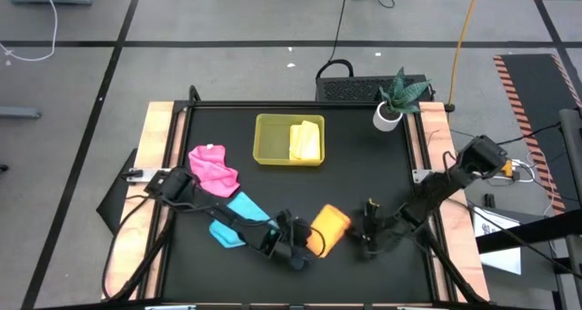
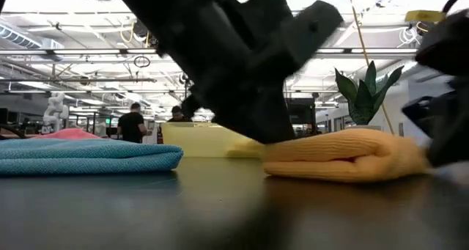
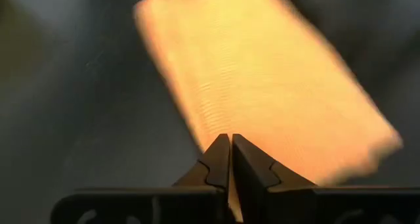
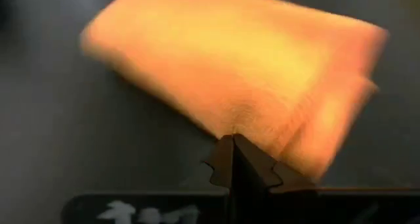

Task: Fold microfiber towels
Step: Put the orange folded microfiber cloth in the yellow bin

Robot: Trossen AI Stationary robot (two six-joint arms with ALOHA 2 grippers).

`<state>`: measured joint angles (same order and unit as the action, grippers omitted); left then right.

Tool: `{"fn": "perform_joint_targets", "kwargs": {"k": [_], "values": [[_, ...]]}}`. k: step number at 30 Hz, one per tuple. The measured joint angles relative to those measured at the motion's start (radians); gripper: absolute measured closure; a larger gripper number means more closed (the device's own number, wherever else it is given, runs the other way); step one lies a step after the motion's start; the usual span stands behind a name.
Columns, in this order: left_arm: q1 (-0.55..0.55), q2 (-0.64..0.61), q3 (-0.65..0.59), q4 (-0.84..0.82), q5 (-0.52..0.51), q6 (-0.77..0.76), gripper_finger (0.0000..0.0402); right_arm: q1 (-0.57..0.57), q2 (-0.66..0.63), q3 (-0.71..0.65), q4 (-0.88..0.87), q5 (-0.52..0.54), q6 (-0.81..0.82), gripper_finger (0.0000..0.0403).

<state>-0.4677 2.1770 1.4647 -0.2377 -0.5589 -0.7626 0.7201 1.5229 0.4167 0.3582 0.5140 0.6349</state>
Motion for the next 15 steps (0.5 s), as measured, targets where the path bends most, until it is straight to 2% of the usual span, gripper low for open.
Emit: {"fn": "perform_joint_targets", "kwargs": {"k": [3, 6, 8, 10, 12, 15], "values": [[-0.034, -0.027, 0.000, -0.033, -0.033, -0.009, 0.0383, -0.066, 0.002, 0.000, 0.007, 0.066, -0.059, 0.0399], [-0.063, -0.047, 0.001, -0.070, -0.085, -0.032, 0.0383, -0.111, -0.017, 0.000, 0.005, 0.058, -0.131, 0.0399], [-0.085, -0.056, 0.001, -0.082, -0.166, -0.031, 0.0383, -0.118, -0.034, 0.000, -0.003, 0.052, -0.136, 0.0399], [-0.111, -0.063, 0.001, -0.068, -0.291, -0.011, 0.0383, -0.101, -0.058, 0.000, -0.011, 0.045, -0.131, 0.0399], [-0.132, -0.065, 0.001, -0.010, -0.378, 0.075, 0.0383, -0.065, -0.076, 0.000, -0.013, 0.035, -0.117, 0.0399], [-0.148, -0.059, 0.001, 0.128, -0.351, 0.290, 0.0383, 0.000, -0.086, 0.000, 0.007, 0.035, -0.091, 0.0399]]}}
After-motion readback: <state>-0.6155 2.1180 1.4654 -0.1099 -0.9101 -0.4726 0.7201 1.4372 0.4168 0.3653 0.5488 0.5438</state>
